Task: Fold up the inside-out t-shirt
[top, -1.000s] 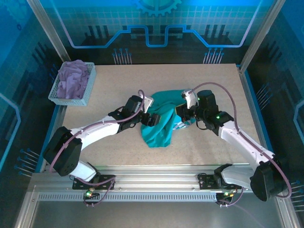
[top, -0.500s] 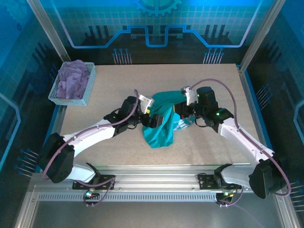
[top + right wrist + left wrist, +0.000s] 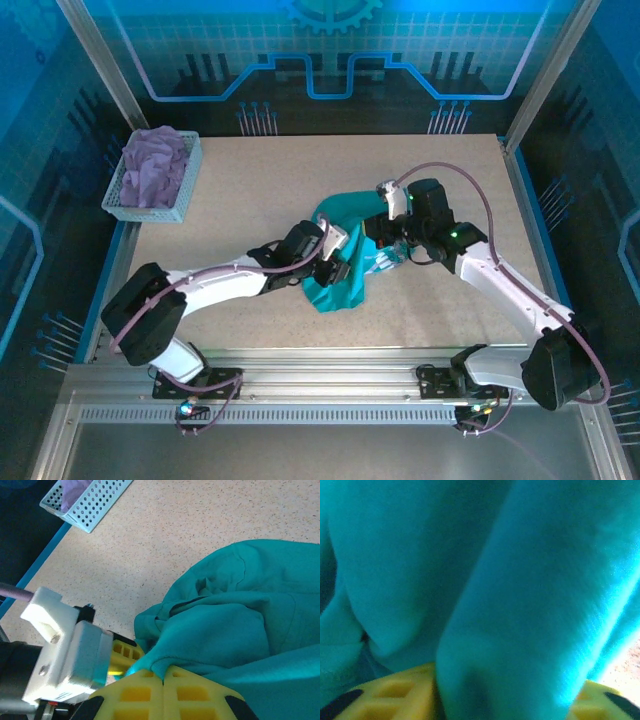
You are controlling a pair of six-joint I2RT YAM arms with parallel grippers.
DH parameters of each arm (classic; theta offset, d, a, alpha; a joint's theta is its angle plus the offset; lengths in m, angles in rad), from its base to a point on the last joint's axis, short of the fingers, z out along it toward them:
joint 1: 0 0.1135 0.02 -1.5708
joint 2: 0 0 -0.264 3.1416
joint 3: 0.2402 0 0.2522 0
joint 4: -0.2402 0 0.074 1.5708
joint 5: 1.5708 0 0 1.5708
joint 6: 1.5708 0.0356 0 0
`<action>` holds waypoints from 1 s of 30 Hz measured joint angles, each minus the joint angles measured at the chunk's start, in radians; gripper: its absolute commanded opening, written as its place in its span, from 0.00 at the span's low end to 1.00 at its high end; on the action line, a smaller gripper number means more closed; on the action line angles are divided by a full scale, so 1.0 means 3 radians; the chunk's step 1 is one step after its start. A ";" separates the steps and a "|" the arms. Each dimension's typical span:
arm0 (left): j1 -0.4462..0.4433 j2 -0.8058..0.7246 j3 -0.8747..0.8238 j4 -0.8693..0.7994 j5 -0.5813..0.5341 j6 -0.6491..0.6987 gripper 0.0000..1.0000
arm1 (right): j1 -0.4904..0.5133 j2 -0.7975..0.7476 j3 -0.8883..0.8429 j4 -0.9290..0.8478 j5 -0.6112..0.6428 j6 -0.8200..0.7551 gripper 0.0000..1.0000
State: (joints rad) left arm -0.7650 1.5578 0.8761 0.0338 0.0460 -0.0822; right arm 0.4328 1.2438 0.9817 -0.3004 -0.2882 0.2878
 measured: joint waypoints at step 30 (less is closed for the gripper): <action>0.0568 -0.0453 0.0287 -0.0519 0.1322 -0.1132 0.00 | 0.0979 -0.0328 -0.0759 -0.0200 0.1455 0.0058 0.57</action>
State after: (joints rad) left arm -0.5945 1.4220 0.9623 -0.1219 0.4427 -0.4217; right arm 0.7265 1.1454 0.7540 -0.3603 0.1482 0.3054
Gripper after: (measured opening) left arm 0.058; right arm 0.556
